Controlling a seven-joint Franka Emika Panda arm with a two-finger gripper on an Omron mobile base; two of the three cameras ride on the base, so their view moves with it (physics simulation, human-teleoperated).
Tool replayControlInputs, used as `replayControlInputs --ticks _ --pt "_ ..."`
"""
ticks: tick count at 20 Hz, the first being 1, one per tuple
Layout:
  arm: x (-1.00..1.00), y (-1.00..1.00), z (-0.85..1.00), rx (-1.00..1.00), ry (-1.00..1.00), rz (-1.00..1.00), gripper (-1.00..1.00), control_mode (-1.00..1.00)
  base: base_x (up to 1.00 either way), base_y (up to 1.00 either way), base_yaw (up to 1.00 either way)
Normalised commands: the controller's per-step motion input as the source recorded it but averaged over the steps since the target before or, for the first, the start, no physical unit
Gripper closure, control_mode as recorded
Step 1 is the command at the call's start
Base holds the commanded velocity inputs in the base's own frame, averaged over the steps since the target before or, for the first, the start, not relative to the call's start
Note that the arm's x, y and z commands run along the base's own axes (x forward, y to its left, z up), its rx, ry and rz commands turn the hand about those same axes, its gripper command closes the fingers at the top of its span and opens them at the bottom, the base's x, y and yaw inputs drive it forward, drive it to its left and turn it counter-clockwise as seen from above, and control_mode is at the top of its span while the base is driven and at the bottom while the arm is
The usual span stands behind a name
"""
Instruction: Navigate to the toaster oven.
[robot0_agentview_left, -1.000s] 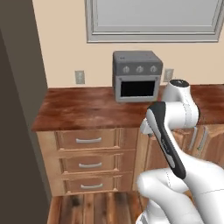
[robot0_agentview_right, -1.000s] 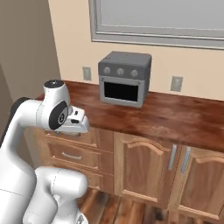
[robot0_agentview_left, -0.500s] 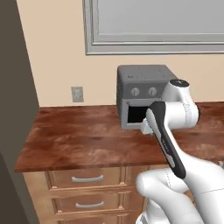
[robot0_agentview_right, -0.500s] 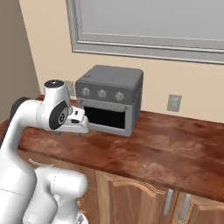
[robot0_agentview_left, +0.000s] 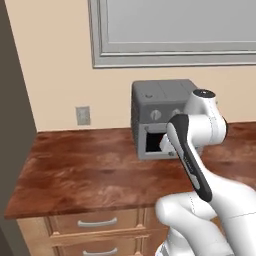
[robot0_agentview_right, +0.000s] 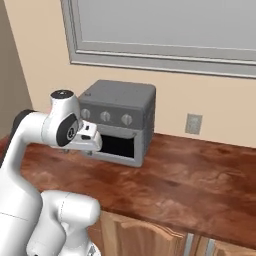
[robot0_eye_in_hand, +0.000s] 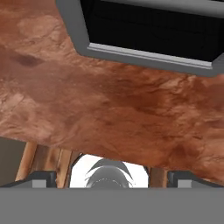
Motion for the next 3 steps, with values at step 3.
replayControlInputs --ticks 3 --pt "0.00 0.00 0.00 0.00 0.00 0.00 -1.00 1.00 0.02 -0.60 -0.17"
